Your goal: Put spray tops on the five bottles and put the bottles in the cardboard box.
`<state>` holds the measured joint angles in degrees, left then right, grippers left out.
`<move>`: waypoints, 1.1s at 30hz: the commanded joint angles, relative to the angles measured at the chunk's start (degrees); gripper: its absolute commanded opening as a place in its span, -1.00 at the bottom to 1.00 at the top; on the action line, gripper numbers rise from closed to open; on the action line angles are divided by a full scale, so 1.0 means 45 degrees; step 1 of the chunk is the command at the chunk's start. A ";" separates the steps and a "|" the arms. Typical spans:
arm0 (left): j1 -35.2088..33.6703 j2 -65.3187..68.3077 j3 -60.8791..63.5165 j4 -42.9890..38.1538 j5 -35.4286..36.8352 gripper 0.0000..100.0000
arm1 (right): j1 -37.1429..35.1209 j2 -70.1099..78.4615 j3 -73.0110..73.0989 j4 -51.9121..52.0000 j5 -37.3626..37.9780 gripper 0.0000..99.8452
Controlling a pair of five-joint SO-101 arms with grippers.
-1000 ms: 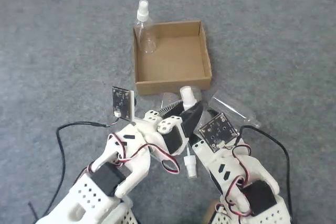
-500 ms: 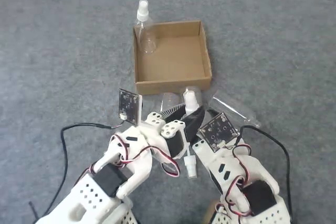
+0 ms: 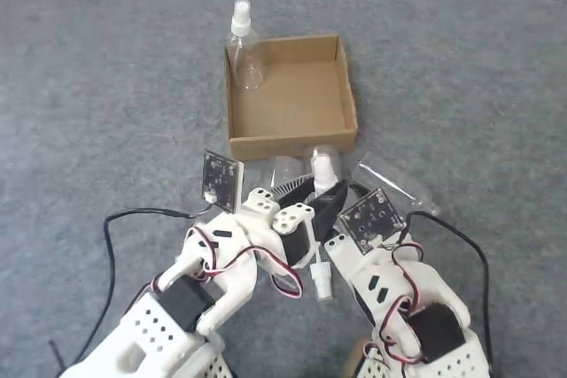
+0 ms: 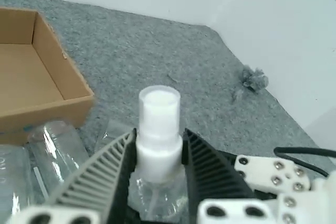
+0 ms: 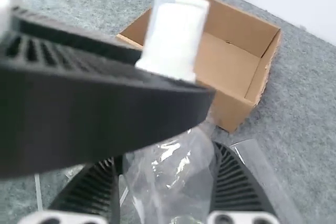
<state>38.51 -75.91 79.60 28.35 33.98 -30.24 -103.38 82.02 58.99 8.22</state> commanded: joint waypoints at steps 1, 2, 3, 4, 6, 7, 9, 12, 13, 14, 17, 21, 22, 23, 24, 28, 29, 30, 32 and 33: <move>0.0078 -0.0313 -0.0225 0.0020 -0.0059 -0.71 | 0.0342 -0.0068 -0.0176 -0.0694 -0.0586 -0.84; 0.0078 -0.0313 -0.0225 0.0020 -0.0098 -0.71 | 0.0361 -0.0068 -0.0176 -0.0733 -0.0723 -0.84; 0.0078 -0.0313 -0.0205 0.0020 -0.0117 -0.71 | 0.0381 -0.0088 -0.0176 -0.0733 -0.0840 -0.84; 0.0078 -0.0313 -0.0205 0.0078 -0.0137 -0.70 | 0.0381 -0.0127 -0.0176 -0.0733 -0.0938 -0.84; 0.0098 -0.0313 -0.0264 0.0352 -0.0137 -0.70 | 0.0322 -0.0127 -0.0176 -0.0733 -0.1035 -0.84; 0.0098 -0.0313 -0.0264 0.0430 -0.0137 -0.70 | 0.0303 -0.0127 -0.0176 -0.0733 -0.1016 -0.84; 0.0098 -0.0313 -0.0283 0.0449 -0.0156 -0.67 | 0.0303 -0.0127 -0.0176 -0.0733 -0.1016 -0.84; 0.0020 -0.0313 -0.0654 0.0821 -0.0137 -0.53 | 0.0303 -0.0127 -0.0176 -0.0733 -0.1016 -0.84; 0.0020 -0.0313 -0.0928 0.1172 -0.0117 -0.50 | 0.0303 -0.0127 -0.0176 -0.0733 -0.0996 -0.84; 0.0020 -0.0313 -0.1201 0.1543 -0.0078 -0.47 | 0.0303 -0.0127 -0.0176 -0.0733 -0.0977 -0.84; 0.0020 -0.0313 -0.1983 0.2383 -0.0078 -0.46 | 0.0303 -0.0127 -0.0156 -0.0733 -0.0918 -0.84; 0.0020 -0.0313 -0.2256 0.2501 -0.0078 -0.46 | 0.0303 -0.0127 -0.0156 -0.0733 -0.0899 -0.84; 0.0000 -0.0313 -0.2276 0.2481 -0.0078 -0.46 | 0.0303 -0.0127 -0.0156 -0.0733 -0.0899 -0.84; 0.0000 -0.0313 -0.2276 0.2481 -0.0078 -0.46 | 0.0303 -0.0127 -0.0156 -0.0713 -0.0899 -0.84; -0.0078 -0.0313 -0.2295 0.2481 -0.0078 -0.46 | 0.0322 -0.0127 -0.0156 -0.0713 -0.0899 -0.84; -0.1231 -0.0313 -0.2784 0.2481 -0.0078 -0.46 | 0.0322 -0.0127 -0.0156 -0.0694 -0.0899 -0.84; -0.1524 -0.0313 -0.2921 0.2481 -0.0059 -0.46 | 0.0322 -0.0127 -0.0156 -0.0694 -0.0899 -0.84; -0.1758 -0.0313 -0.2999 0.2481 0.0059 -0.46 | 0.0322 -0.0127 -0.0156 -0.0694 -0.0879 -0.84; -0.1954 -0.0313 -0.3057 0.2462 0.0410 -0.46 | 0.0303 -0.0127 -0.0156 -0.0694 -0.0645 -0.84; -0.1973 -0.0313 -0.3057 0.2462 0.0488 -0.46 | 0.0303 -0.0127 -0.0156 -0.0674 -0.0567 -0.84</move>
<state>31.03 -75.91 69.76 39.34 34.24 -29.45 -103.30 82.02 57.32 4.35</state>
